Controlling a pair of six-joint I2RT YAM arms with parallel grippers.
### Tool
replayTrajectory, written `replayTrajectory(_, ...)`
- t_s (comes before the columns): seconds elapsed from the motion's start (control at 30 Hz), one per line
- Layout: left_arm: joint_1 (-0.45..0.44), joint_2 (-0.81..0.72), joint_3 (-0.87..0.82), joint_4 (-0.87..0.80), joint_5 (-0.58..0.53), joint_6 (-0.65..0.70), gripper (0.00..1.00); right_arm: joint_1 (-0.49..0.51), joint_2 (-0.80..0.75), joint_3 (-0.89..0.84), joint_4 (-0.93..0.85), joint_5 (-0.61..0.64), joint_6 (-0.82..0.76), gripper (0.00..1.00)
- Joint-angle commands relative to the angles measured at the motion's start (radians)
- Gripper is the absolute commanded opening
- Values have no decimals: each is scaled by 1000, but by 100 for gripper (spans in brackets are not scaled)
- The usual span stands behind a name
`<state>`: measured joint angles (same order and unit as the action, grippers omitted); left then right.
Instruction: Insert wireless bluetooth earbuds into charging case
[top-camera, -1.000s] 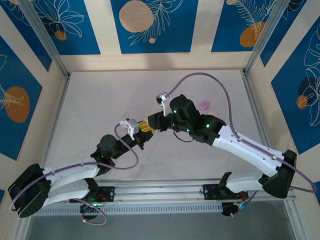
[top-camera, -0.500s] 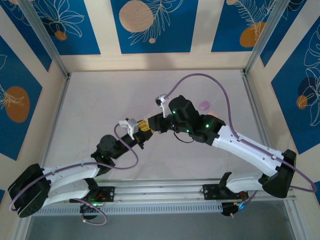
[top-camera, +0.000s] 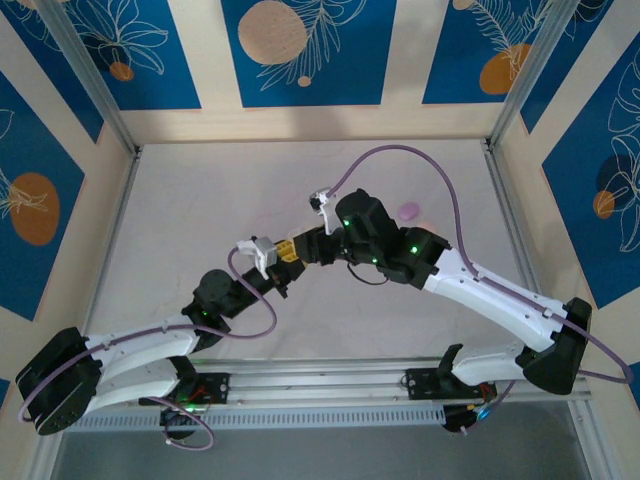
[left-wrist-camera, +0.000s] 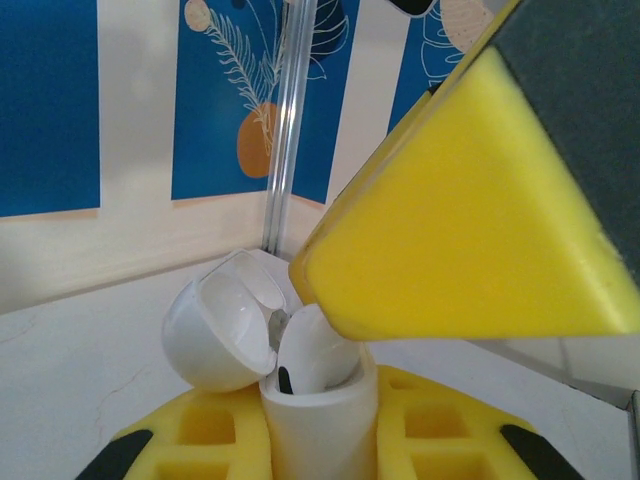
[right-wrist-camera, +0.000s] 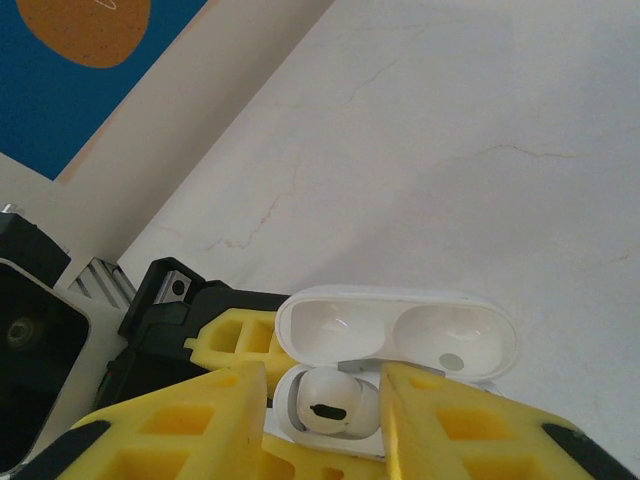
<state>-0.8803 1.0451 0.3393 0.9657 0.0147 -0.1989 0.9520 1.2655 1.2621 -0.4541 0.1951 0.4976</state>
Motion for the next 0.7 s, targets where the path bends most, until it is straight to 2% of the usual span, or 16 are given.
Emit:
replayTrajectory(0.0, -11, -8, 15, 71, 20, 18, 7, 5, 0, 38, -16, 13, -3, 37)
replayTrajectory(0.37, -12, -35, -9, 11, 50, 68, 8, 5, -68, 39, 54, -42, -20, 42)
replayTrajectory(0.5, -11, -74, -5, -66, 72, 108, 8, -4, -102, 19, 61, -4, -19, 44)
replayTrajectory(0.6, -11, -106, -3, -119, 100, 136, 7, -38, -128, -10, 39, 30, 24, 45)
replayTrajectory(0.67, -11, -124, 0, -156, 124, 152, 7, -95, -139, -26, 2, 12, 95, 45)
